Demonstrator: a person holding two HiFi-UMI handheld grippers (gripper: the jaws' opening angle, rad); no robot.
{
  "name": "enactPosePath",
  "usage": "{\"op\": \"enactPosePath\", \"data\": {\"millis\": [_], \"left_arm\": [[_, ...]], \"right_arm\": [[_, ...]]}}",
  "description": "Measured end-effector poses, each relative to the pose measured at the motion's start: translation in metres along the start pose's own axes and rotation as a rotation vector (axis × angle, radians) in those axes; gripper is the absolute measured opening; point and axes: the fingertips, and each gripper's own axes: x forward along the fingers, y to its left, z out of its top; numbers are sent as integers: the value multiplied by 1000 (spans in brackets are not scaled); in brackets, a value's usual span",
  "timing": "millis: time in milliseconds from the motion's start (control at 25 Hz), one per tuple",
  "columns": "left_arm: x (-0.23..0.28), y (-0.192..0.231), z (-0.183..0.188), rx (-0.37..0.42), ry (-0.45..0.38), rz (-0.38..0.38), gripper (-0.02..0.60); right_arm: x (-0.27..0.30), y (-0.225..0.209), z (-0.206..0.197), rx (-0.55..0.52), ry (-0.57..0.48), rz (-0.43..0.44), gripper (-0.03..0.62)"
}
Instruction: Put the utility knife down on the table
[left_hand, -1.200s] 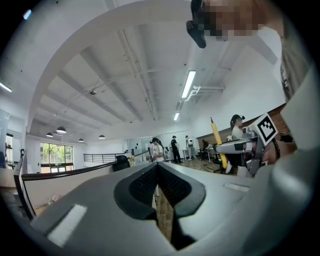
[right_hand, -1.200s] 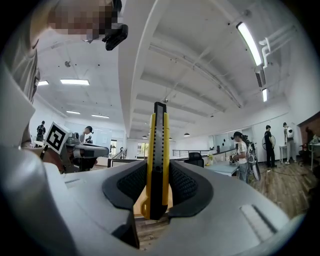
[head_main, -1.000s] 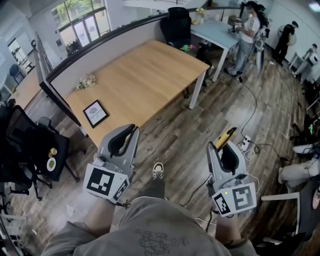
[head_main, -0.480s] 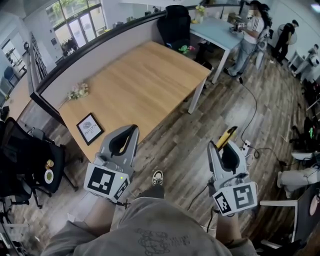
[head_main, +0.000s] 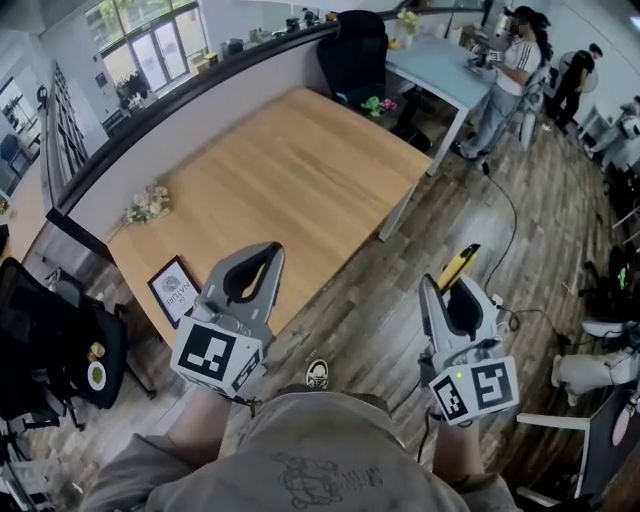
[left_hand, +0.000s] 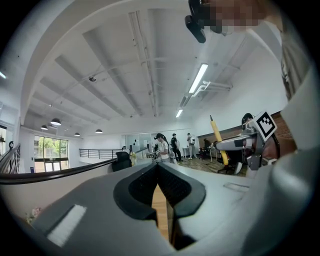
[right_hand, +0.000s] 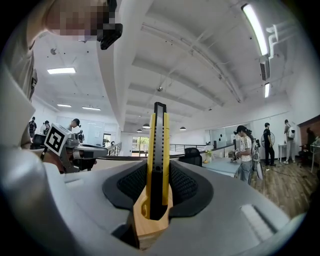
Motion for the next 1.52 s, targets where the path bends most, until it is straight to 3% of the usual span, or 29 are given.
{"op": "enactPosePath", "data": {"millis": [280, 640, 1080, 1520], "left_arm": [[48, 25, -9, -12, 6, -12, -2], [122, 55, -31, 2, 25, 41, -2], [254, 94, -38, 21, 114, 245, -2], [363, 109, -37, 6, 150, 395, -2]], "right_arm": [[52, -23, -4, 13, 12, 13, 135], [132, -78, -20, 4, 2, 66, 135], [274, -183, -26, 4, 24, 284, 135], [371, -281, -33, -20, 70, 429, 135]]}}
